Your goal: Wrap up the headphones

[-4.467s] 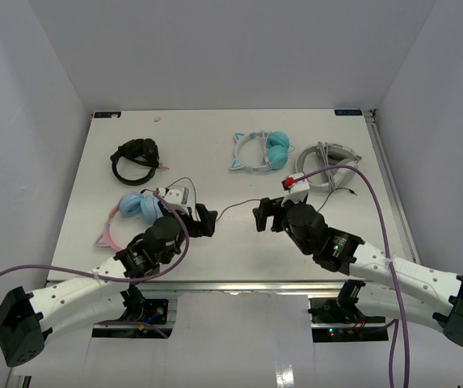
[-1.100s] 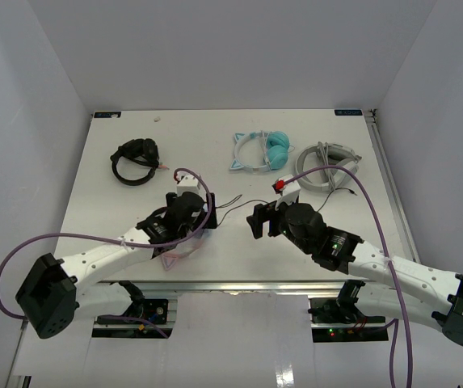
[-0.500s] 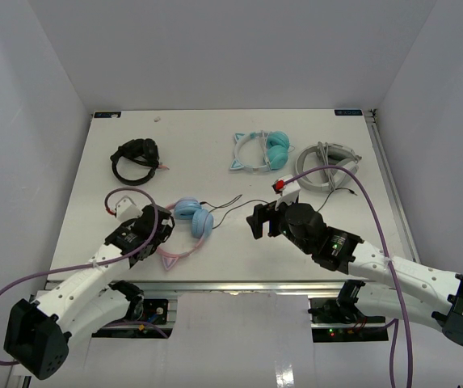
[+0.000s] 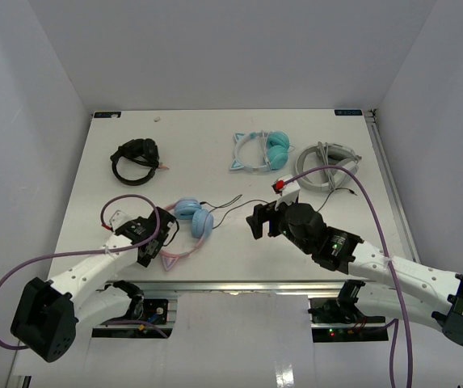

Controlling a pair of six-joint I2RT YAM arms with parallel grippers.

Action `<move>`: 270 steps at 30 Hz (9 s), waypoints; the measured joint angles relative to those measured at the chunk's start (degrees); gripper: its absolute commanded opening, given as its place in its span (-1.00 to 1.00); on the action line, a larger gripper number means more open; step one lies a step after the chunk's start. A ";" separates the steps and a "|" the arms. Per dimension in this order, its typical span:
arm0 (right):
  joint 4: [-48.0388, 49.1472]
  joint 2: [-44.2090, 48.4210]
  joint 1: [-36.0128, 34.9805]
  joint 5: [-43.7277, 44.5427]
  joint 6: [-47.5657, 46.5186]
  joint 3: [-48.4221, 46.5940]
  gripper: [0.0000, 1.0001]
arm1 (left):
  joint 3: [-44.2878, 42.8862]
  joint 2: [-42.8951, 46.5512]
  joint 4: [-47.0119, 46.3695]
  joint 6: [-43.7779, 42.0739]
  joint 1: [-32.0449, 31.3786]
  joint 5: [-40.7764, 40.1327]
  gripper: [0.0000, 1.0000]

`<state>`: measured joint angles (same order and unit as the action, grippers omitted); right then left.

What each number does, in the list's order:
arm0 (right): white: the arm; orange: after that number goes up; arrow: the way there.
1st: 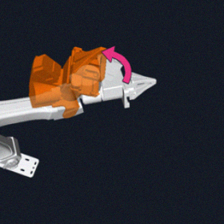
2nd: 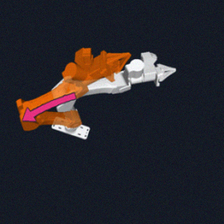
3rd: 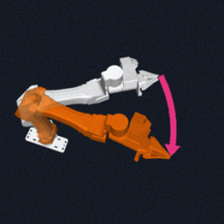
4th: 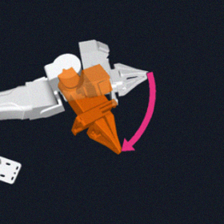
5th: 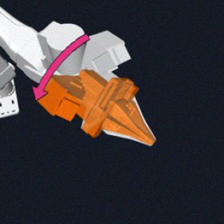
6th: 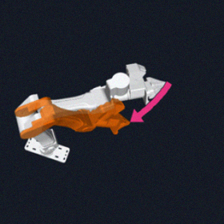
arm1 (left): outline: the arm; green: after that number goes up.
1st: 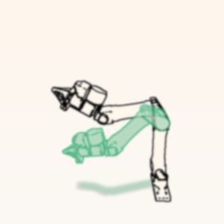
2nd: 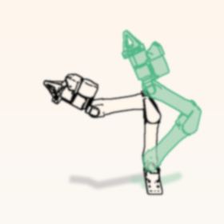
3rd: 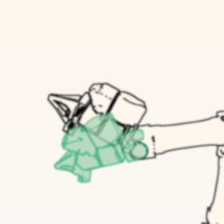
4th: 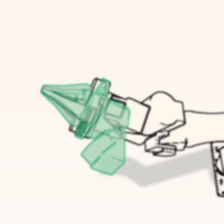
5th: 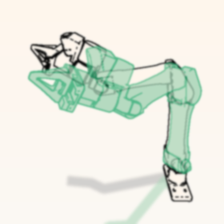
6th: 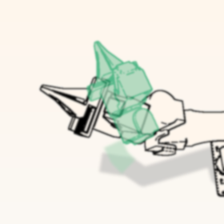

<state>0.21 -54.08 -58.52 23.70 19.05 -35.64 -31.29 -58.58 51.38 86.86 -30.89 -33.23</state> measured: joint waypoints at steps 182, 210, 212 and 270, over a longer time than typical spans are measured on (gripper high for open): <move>55.94 -18.38 7.41 -42.33 -25.95 8.42 -0.85 | -34.72 14.83 -8.16 -64.92 0.93 73.26 -1.00; 27.54 -23.13 11.16 -39.68 -29.54 -12.57 -0.85 | -20.09 14.11 -17.79 -62.31 0.78 73.69 -1.00; 21.95 -21.83 11.87 -38.70 -30.62 -15.95 -0.85 | -18.14 12.27 -16.96 -63.36 0.78 71.54 -1.00; 0.13 -14.55 8.36 -50.75 -20.26 -13.66 -0.85 | -25.20 -10.81 -1.06 -43.26 -8.25 6.40 -1.00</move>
<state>0.33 -68.63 -50.16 -27.05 -1.21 -49.30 -56.50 -69.38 50.31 43.60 -39.13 -26.83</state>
